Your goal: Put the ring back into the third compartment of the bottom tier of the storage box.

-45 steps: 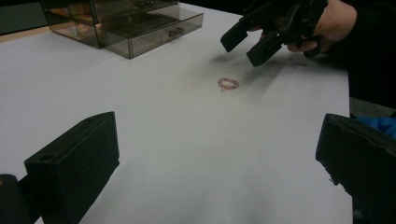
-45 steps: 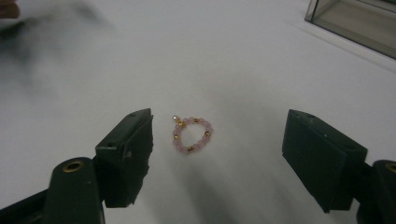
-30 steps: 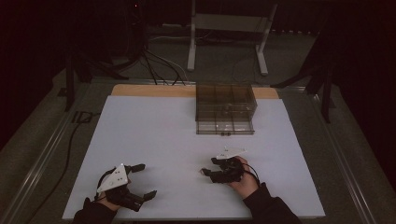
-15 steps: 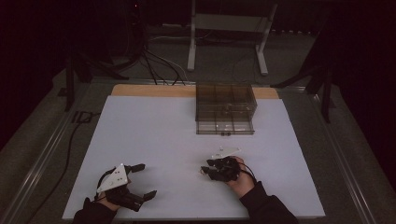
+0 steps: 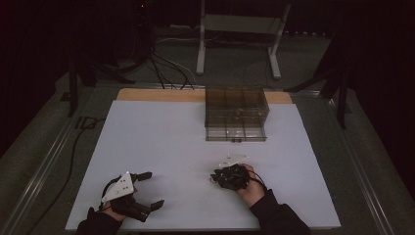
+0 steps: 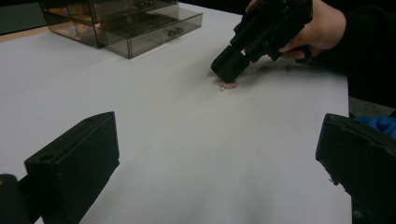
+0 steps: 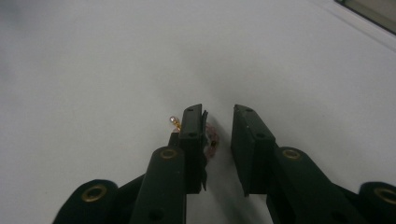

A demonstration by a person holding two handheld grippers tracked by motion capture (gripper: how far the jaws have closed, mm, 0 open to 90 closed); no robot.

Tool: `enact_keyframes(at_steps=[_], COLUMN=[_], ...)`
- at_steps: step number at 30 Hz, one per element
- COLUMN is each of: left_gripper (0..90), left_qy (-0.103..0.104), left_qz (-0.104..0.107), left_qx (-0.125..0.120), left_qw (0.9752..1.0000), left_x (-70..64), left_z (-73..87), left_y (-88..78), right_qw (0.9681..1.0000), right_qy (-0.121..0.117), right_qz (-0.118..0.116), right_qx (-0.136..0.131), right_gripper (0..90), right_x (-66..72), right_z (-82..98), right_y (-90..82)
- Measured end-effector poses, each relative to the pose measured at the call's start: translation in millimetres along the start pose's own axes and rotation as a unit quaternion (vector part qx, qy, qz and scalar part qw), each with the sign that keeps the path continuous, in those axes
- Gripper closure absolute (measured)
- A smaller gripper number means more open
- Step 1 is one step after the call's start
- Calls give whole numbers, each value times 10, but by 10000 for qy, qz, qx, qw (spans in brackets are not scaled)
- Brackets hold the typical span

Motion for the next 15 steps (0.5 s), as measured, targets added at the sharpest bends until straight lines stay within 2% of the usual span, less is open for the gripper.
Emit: enact_keyframes(at_steps=[3, 8, 11, 15], left_gripper=[6, 5, 6, 5], left_qy=[11, 15, 6, 16], left_qz=[4, -3, 6, 9], left_qx=[46, 51, 15, 43], left_qw=[10000, 10000, 10000, 10000], left_x=[0, 2, 3, 0], left_z=[11, 13, 4, 12], left_y=[4, 6, 5, 11], right_qw=[10000, 9998, 9997, 9997], right_qy=[-48, 47, 123, 85], right_qz=[53, 66, 0, 17], right_qx=[58, 167, 211, 221], right_gripper=[782, 850, 857, 863], right_x=[-2, -31, -42, -41], right_z=[-1, -11, -13, -13], right_y=[-1, 7, 11, 10])
Point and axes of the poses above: each handheld gripper's, and its own axes: y roughly forward along the jaws, z roughly out of its underside, x roughly to its left, the point moved 8 cm from there along y, roughly forward along the jaws, and after that the axes turned 5 degrees about z, right-handed, at the moved point
